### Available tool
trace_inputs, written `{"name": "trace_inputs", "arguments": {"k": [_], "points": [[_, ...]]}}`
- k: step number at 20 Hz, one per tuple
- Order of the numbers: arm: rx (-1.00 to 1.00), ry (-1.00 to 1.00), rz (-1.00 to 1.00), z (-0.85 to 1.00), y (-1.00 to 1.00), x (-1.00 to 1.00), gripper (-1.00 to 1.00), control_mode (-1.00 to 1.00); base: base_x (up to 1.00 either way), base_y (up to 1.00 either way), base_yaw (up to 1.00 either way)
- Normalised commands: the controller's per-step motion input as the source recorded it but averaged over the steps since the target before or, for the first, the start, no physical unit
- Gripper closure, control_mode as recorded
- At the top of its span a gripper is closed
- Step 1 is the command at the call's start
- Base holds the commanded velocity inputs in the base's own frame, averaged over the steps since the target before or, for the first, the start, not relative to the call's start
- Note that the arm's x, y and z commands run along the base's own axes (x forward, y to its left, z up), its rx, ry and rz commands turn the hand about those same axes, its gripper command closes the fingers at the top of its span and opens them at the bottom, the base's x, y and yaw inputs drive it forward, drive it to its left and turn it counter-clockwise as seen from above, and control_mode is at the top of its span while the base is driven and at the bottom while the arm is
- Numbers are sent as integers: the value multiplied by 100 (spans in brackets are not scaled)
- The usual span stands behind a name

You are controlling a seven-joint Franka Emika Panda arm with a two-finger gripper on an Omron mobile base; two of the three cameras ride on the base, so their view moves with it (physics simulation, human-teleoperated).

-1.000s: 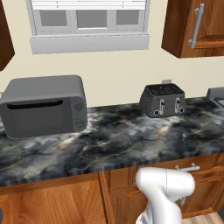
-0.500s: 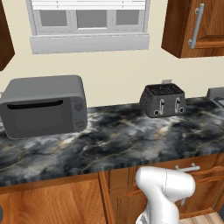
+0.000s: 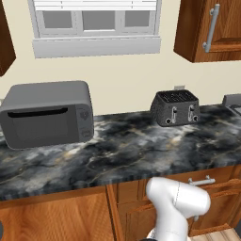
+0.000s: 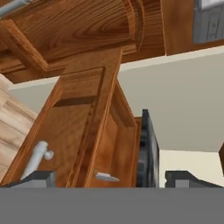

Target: Take the pizza cutter from the drawer on the left and place it on the dining counter for cutting.

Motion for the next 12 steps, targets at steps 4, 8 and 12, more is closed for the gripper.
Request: {"name": "trace_inputs", "arguments": {"k": [4,8,12], "points": [[14,0,-10,100,0,5,-100,-100,0,0,0],[16,2,-14,100,0,38,-100,-100,0,0,0],[18,10,-21,100,-1,80,-100,-100,0,0,0]]}}
